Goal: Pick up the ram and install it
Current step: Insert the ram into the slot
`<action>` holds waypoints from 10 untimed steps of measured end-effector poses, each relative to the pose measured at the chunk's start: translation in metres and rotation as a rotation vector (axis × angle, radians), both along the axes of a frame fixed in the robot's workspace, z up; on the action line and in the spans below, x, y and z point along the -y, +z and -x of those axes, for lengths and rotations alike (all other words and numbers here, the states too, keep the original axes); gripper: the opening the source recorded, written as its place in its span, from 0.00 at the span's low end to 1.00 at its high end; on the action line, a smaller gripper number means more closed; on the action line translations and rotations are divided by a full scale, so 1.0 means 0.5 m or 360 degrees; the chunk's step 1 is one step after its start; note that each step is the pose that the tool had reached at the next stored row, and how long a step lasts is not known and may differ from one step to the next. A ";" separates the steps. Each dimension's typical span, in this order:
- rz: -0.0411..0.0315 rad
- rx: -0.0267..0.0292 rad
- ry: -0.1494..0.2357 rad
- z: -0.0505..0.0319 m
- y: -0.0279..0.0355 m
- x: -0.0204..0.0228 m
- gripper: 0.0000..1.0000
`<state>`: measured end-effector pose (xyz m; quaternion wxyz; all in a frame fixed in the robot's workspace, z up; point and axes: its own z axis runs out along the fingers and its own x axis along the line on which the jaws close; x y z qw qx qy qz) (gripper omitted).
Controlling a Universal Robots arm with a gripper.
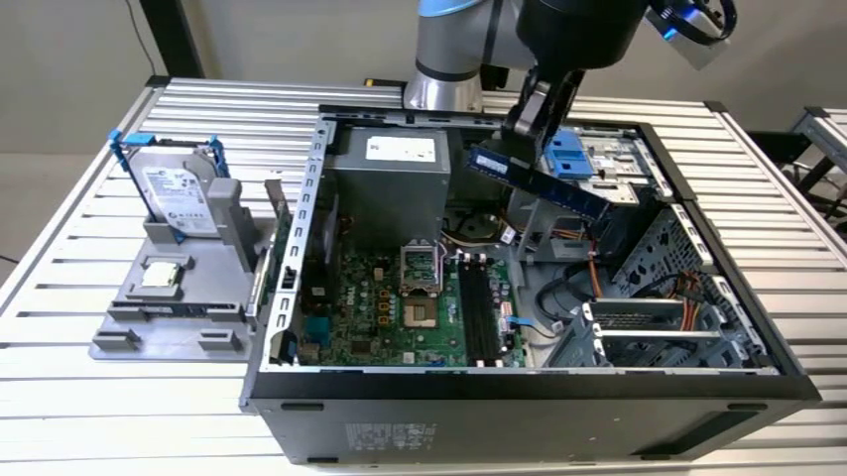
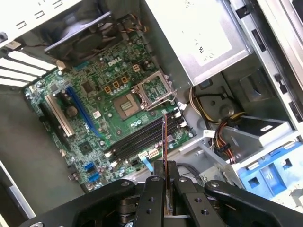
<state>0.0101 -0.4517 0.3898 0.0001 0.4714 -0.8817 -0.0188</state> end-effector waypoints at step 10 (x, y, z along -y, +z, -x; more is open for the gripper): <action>0.0000 0.00000 -0.0279 0.000 0.000 0.0000 0.00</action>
